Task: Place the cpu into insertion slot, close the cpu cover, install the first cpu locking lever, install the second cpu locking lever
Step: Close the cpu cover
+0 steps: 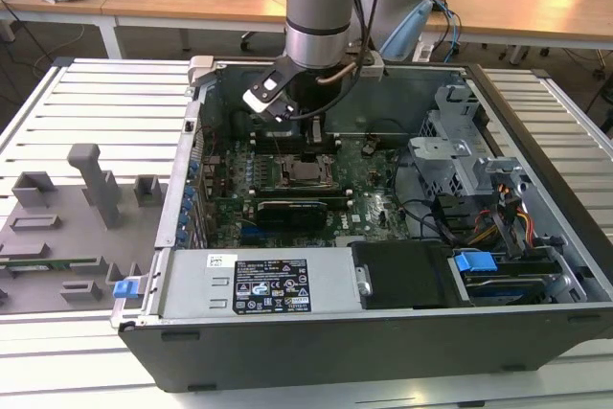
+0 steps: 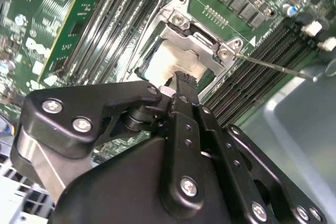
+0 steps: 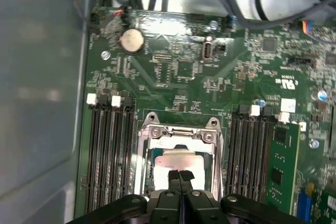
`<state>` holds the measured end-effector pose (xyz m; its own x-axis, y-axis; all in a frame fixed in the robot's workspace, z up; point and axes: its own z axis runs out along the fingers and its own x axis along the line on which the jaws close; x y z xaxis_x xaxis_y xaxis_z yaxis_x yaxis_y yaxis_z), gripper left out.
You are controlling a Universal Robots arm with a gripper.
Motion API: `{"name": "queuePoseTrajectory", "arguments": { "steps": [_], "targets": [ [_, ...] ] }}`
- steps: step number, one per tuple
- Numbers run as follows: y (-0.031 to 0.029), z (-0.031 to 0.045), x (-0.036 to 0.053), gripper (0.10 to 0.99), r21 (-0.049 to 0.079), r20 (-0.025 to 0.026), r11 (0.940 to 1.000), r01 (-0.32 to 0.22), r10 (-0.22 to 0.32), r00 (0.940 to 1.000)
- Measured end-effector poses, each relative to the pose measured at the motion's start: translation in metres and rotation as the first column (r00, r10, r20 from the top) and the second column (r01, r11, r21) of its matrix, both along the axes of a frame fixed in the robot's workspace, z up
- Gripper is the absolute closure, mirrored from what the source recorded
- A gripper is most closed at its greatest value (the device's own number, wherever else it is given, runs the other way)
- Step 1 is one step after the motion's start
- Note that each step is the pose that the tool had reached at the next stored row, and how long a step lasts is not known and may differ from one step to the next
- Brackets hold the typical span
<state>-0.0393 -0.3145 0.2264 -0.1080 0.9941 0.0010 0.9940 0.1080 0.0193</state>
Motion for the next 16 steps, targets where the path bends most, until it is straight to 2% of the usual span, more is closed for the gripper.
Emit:
{"name": "queuePoseTrajectory", "arguments": {
  "steps": [4, 8, 9, 13, 16],
  "targets": [
    [0.0000, -0.0001, 0.0000, 0.980, -0.002, -0.0002, 0.9962, -0.087, 0.087, 0.9962],
    [0.0000, -0.0002, 0.0000, 0.980, -0.003, -0.0004, 0.9863, -0.165, 0.165, 0.9863],
    [0.0000, -0.0002, 0.0000, 0.980, -0.004, -0.0005, 0.9795, -0.202, 0.202, 0.9795],
    [0.0000, -0.0003, 0.0000, 0.980, -0.005, -0.0008, 0.9606, -0.278, 0.278, 0.9607],
    [0.0000, -0.0004, 0.0000, 0.980, -0.006, -0.0012, 0.9348, -0.355, 0.355, 0.9348]
  ]
}}
